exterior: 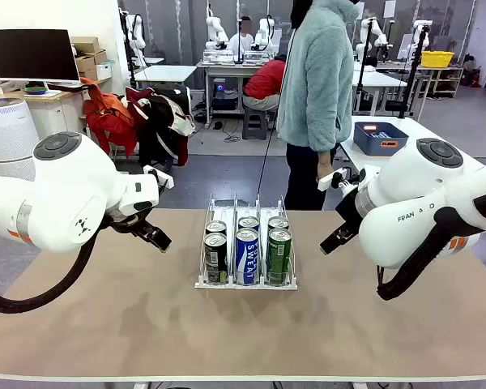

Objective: Fill the beverage cans into the dispenser.
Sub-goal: Pick up the Sprite handed by the human.

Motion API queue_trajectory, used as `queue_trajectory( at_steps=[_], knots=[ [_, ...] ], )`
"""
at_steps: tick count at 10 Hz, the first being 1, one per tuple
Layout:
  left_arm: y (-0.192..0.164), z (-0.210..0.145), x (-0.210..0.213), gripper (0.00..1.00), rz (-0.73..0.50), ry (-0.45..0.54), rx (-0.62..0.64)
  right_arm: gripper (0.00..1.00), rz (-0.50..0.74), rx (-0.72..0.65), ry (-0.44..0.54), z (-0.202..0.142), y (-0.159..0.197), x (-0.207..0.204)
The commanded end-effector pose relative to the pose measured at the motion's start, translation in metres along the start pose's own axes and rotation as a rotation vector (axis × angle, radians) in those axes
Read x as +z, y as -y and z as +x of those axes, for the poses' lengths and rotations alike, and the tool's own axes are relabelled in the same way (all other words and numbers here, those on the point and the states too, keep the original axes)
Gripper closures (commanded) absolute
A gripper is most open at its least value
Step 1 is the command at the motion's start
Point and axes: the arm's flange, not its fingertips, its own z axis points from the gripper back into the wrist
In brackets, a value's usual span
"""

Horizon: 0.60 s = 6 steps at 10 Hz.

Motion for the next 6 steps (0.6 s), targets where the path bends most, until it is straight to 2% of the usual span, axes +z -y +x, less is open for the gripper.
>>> queue_trajectory(
  at_steps=[1,6],
  knots=[
    [0.0000,0.0000,0.0000,0.00,0.000,0.000,0.000,0.00,0.000,0.000,0.000,0.0000,0.0000,0.0000],
    [0.0000,0.0000,0.0000,0.00,0.000,0.000,0.000,0.00,0.000,0.000,0.000,0.0000,0.0000,0.0000]
  ],
)
